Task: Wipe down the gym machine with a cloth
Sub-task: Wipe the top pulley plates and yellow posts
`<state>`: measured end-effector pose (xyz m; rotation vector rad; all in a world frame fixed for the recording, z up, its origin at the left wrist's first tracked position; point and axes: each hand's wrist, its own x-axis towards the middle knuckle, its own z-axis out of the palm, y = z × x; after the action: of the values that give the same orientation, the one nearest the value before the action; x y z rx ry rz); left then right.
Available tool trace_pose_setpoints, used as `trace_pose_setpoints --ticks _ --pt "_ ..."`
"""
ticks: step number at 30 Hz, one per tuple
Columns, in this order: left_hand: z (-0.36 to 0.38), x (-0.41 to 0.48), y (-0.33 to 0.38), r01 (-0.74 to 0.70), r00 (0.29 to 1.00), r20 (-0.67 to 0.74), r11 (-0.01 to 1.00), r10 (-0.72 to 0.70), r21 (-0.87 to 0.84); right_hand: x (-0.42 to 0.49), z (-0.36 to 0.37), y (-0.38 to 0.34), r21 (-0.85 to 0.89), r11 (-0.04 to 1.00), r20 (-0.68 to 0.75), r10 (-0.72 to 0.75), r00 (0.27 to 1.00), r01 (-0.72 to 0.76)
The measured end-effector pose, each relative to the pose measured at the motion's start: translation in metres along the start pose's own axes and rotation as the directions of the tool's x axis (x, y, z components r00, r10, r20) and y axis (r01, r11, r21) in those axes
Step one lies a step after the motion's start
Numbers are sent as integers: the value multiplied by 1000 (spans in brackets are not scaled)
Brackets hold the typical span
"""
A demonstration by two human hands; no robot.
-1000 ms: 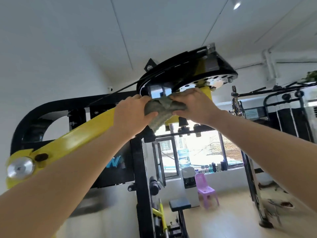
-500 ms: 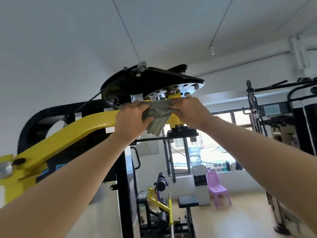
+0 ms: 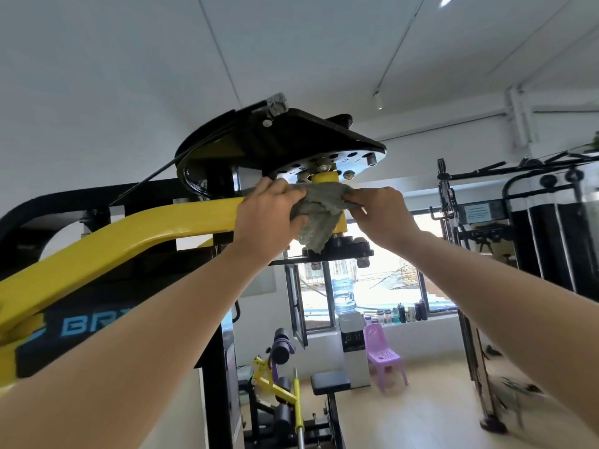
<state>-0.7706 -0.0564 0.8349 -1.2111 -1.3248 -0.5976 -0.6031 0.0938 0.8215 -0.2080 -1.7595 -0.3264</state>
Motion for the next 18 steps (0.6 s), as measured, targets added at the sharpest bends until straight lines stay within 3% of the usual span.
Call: trace_pose_setpoints --ticks 7,11,18 --pt "9 5 10 -14 1000 -14 1000 14 -1 0 10 18 52 997 32 55 998 -57" --pt "15 6 19 -22 999 -37 1000 21 -16 5 15 26 184 970 86 147 985 -161" --pt "23 7 40 111 992 -51 991 -115 -78 8 25 54 597 697 430 140 892 -397"
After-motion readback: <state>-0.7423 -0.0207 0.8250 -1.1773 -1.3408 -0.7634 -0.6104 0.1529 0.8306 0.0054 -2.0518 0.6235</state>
